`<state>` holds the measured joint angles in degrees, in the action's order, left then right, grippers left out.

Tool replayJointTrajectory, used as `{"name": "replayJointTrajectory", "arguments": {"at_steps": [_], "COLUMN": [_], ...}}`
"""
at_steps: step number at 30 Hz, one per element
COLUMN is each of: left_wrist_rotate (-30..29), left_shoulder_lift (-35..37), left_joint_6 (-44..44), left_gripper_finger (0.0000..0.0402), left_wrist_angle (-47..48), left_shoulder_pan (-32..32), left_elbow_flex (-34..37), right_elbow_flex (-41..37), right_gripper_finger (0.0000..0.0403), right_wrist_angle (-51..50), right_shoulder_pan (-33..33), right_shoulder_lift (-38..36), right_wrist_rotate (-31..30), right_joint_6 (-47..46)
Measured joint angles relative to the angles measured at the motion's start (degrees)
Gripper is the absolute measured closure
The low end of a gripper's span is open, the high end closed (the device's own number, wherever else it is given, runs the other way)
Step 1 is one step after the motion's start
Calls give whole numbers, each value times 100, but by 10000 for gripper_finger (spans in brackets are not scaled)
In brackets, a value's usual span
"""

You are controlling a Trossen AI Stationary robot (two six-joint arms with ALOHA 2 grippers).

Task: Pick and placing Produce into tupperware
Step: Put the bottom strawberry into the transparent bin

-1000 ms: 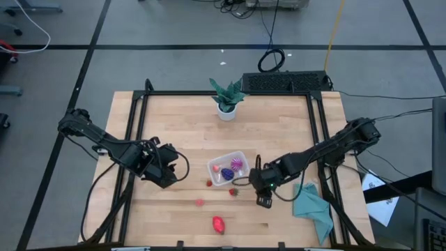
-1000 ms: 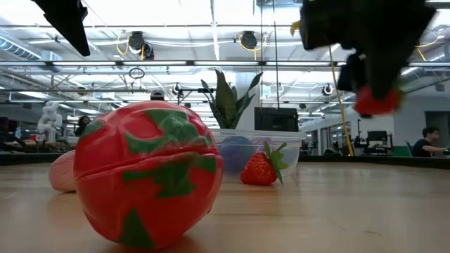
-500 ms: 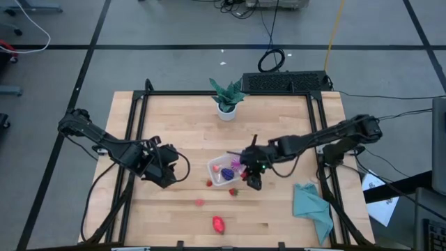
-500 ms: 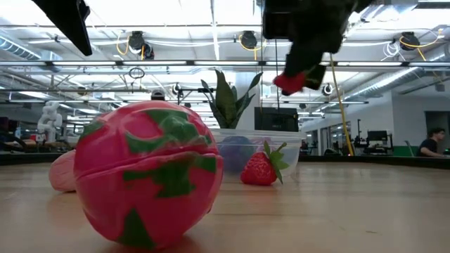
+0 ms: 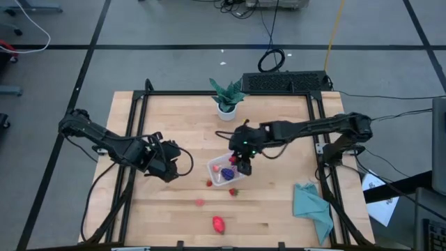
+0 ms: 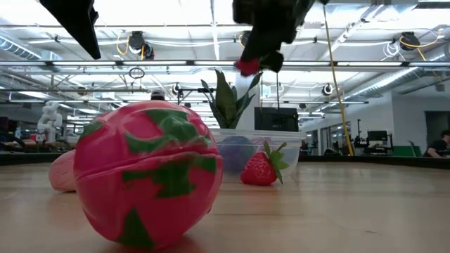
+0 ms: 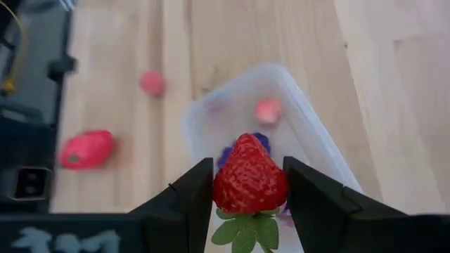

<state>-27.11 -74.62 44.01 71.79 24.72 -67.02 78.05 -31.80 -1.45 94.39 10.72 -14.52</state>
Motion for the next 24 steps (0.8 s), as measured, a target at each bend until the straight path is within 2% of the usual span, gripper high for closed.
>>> {"name": "replayJointTrajectory", "arguments": {"at_steps": [5, 10, 24], "left_wrist_rotate": [2, 5, 4], "left_shoulder_lift": [-1, -1, -1], "left_joint_6": [-20, -18, -35], "left_gripper_finger": [217, 217, 217], "left_wrist_angle": [11, 32, 46], "left_shoulder_pan": [-3, -1, -1], "left_elbow_flex": [0, 0, 0], "right_elbow_flex": [674, 805, 808], "right_gripper_finger": [250, 250, 250], "right_wrist_angle": [-859, -1166, -1290], "right_shoulder_pan": [195, 272, -49], "right_shoulder_lift": [793, 1258, 1634], "right_wrist_rotate": [-13, -17, -7], "right_joint_6": [408, 583, 686]}}
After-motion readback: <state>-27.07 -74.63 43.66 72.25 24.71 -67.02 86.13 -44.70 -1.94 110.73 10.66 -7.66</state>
